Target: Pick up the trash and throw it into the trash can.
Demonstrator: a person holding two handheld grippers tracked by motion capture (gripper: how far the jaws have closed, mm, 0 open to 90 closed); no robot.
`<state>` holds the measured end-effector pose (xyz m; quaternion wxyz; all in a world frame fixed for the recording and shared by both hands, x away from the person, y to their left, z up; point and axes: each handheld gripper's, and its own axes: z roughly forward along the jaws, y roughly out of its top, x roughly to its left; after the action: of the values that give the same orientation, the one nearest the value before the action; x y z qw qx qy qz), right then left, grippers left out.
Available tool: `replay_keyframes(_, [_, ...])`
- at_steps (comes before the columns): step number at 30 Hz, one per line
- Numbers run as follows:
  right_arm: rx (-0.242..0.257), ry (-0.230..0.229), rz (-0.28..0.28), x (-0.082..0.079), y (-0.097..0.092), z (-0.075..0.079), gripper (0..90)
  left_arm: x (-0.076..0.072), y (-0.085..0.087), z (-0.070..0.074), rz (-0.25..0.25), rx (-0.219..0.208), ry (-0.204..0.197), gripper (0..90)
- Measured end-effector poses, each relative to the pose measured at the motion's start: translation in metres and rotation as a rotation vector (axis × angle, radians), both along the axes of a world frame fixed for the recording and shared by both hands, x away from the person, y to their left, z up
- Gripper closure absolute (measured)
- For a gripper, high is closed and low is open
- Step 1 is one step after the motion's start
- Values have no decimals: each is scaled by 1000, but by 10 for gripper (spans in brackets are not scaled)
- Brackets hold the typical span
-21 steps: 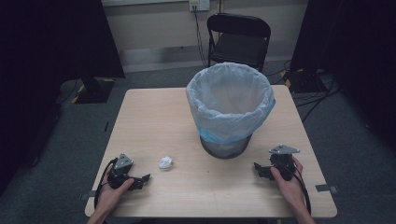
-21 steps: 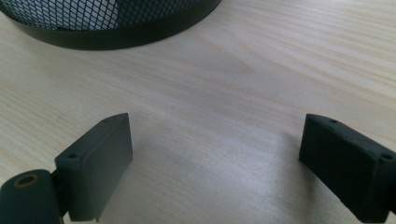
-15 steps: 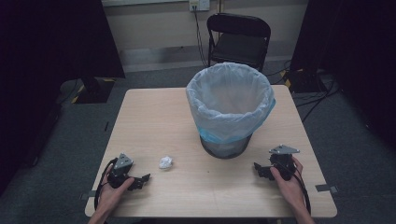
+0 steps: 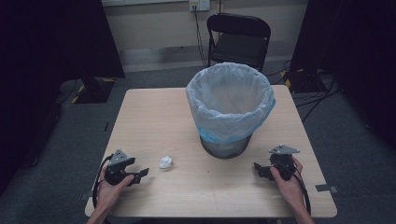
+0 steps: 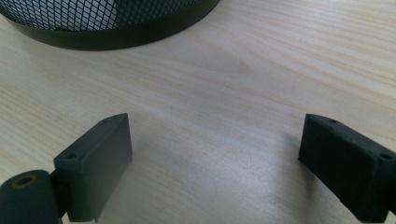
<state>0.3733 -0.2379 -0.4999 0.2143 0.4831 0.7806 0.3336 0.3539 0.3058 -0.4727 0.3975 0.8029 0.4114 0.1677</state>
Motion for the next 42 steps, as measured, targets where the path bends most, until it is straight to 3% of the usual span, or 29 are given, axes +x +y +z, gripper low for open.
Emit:
replay_keyframes(3, [0,0,0,0,0,0,87,7,-5,7,-19,-28,-5,231])
replay_keyframes(4, [0,-1,-1,0,0,0,87,15,-13,14,-53,-61,-1,236])
replay_keyframes(6, [0,0,0,0,0,0,87,22,-21,19,-90,-78,-5,248])
replay_keyframes(10, [0,0,0,0,0,0,87,31,-36,15,-137,-98,10,266])
replay_keyframes(12, [0,0,0,0,0,0,87,32,-39,11,-151,-96,21,266])
replay_keyframes(14, [0,0,0,0,0,0,87,33,-48,1,-178,-67,56,266])
replay_keyframes(20, [0,0,0,0,0,0,87,35,-52,-4,-190,-95,73,277])
replay_keyframes(22, [0,0,0,0,0,0,87,35,-56,-7,-207,-66,83,297])
replay_keyframes(27, [0,0,0,0,0,0,87,35,-58,-9,-211,-55,70,394])
replay_keyframes(29, [0,0,0,0,0,0,87,36,-58,-11,-216,-49,70,487])
replay_keyframes(35, [0,0,0,0,0,0,87,38,-62,-19,-235,8,79,581])
replay_keyframes(37, [0,0,0,0,0,0,87,37,-59,-21,-217,-1,62,650])
replay_keyframes(42, [0,0,0,0,0,0,87,39,-54,-21,-213,-32,75,791])
